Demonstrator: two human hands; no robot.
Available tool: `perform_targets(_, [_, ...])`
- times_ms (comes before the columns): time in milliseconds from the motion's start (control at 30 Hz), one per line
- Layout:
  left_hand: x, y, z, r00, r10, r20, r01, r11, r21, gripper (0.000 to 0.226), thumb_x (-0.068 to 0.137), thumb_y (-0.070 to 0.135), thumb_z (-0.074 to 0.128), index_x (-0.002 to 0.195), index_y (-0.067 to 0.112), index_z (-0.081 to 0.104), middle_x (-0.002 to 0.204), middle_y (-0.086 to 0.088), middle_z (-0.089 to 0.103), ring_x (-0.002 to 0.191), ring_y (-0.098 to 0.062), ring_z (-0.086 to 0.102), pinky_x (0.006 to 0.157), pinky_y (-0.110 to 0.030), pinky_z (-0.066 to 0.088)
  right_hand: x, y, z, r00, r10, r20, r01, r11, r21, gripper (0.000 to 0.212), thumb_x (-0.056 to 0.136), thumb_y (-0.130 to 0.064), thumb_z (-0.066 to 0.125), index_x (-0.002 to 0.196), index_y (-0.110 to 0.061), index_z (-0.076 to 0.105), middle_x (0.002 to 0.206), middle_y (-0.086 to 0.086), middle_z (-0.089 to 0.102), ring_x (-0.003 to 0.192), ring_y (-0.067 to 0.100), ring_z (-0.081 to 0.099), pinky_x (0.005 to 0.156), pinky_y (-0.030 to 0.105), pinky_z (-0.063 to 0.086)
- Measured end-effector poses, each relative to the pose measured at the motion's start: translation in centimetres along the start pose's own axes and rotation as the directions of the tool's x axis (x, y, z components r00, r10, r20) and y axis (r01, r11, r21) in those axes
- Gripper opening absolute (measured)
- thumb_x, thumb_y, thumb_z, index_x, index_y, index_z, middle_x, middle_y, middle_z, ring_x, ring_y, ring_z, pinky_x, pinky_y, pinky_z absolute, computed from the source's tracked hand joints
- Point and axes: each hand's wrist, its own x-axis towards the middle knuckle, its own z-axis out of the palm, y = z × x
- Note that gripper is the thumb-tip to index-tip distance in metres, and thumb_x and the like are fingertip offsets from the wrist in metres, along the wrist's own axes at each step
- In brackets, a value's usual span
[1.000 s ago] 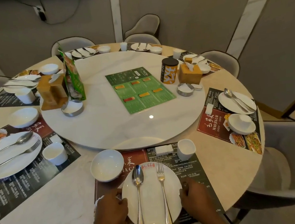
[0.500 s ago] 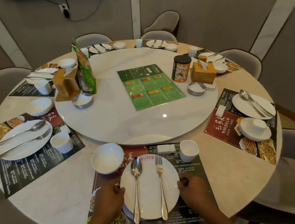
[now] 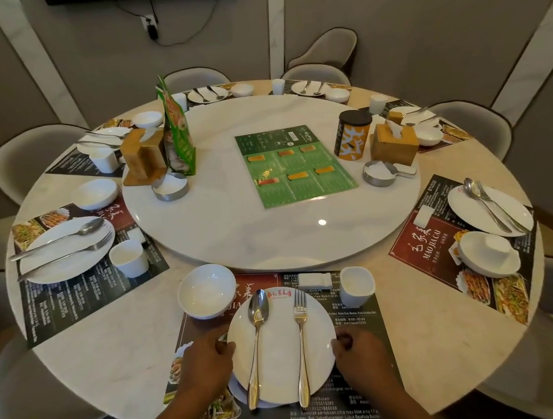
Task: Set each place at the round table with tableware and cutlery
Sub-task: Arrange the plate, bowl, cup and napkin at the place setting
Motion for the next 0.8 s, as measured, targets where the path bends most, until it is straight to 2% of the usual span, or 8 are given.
perform_targets(100, [-0.2,0.2,0.0,0.999,-0.037,-0.008,0.037,0.999,0.001,0.025,0.092,0.032,0.062,0.112,0.019,0.068,0.097,-0.002,0.073,0.089,-0.018,0.066,0.092,-0.042,0.054,-0.1,0.1,0.1,1.0,0.003,0.001,-0.003,1.0,0.01,0.02,0.096,-0.024,0.062,0.114,-0.022,0.068,0.11,-0.004,0.07,0.084,0.005,0.055,0.063,0.011,0.037])
perform_targets(200, [-0.6,0.8,-0.6,0.997,-0.078,0.01,0.078,0.997,-0.027,0.023,0.09,0.022,0.061,0.112,0.019,0.068,0.092,-0.002,0.071,0.087,-0.022,0.067,0.078,-0.032,0.054,-0.1,0.0,0.1,1.0,0.009,0.001,-0.009,1.0,0.029,0.018,0.096,-0.023,0.062,0.113,-0.021,0.069,0.108,-0.004,0.07,0.083,0.005,0.054,0.063,0.012,0.038])
perform_targets(433, [-0.9,1.2,-0.8,0.995,-0.093,0.032,0.094,0.994,-0.048,0.027,0.09,0.017,0.061,0.115,0.021,0.066,0.096,-0.004,0.071,0.087,-0.022,0.066,0.072,-0.028,0.05,0.0,0.0,0.0,1.0,0.001,0.001,-0.001,0.999,0.04,0.018,0.095,-0.021,0.062,0.112,-0.019,0.069,0.104,-0.005,0.069,0.076,0.0,0.051,0.061,0.01,0.035])
perform_targets(567, [-0.7,0.5,-0.2,0.996,-0.09,-0.018,0.087,0.991,-0.102,0.023,0.091,0.025,0.064,0.101,0.005,0.069,0.096,-0.016,0.072,0.085,-0.018,0.062,0.094,-0.043,0.052,0.0,-0.1,-0.2,1.0,-0.005,0.003,0.005,1.0,0.027,0.018,0.095,-0.022,0.063,0.113,-0.02,0.069,0.107,-0.004,0.07,0.078,0.001,0.052,0.06,0.008,0.033])
perform_targets(600, [-0.8,0.6,-0.2,0.994,-0.104,-0.029,0.1,0.987,-0.129,0.026,0.09,0.031,0.062,0.097,0.008,0.069,0.092,-0.016,0.071,0.086,-0.022,0.063,0.096,-0.043,0.051,-0.1,-0.2,-0.2,1.0,-0.002,0.004,0.002,1.0,0.025,0.018,0.095,-0.022,0.063,0.113,-0.02,0.069,0.107,-0.004,0.07,0.078,0.001,0.052,0.06,0.008,0.033])
perform_targets(667, [-1.2,1.3,-0.8,0.994,-0.107,0.006,0.107,0.99,-0.09,0.006,0.091,0.031,0.061,0.086,0.035,0.059,0.079,-0.001,0.066,0.08,-0.021,0.061,0.082,-0.037,0.052,-0.1,-0.2,-0.3,1.0,0.003,0.004,-0.004,1.0,0.024,0.018,0.095,-0.023,0.063,0.112,-0.021,0.069,0.106,-0.005,0.07,0.079,0.002,0.054,0.06,0.008,0.034])
perform_targets(733, [-1.4,1.8,-1.3,0.994,-0.1,0.04,0.101,0.994,-0.029,0.036,0.09,0.02,0.061,0.076,0.047,0.042,0.073,0.013,0.056,0.075,-0.016,0.057,0.074,-0.033,0.05,-0.1,-0.1,-0.2,1.0,0.003,0.002,-0.003,1.0,0.019,0.018,0.095,-0.023,0.063,0.111,-0.021,0.069,0.104,-0.005,0.07,0.078,0.002,0.054,0.06,0.009,0.034])
perform_targets(800, [-1.2,1.7,-1.3,0.994,-0.1,0.033,0.1,0.995,0.001,0.038,0.09,0.019,0.06,0.074,0.047,0.04,0.073,0.012,0.056,0.076,-0.016,0.057,0.076,-0.034,0.052,-0.1,-0.1,-0.2,1.0,-0.001,0.002,0.001,1.0,0.009,0.017,0.095,-0.023,0.063,0.11,-0.021,0.069,0.099,-0.007,0.068,0.078,0.002,0.053,0.06,0.008,0.034])
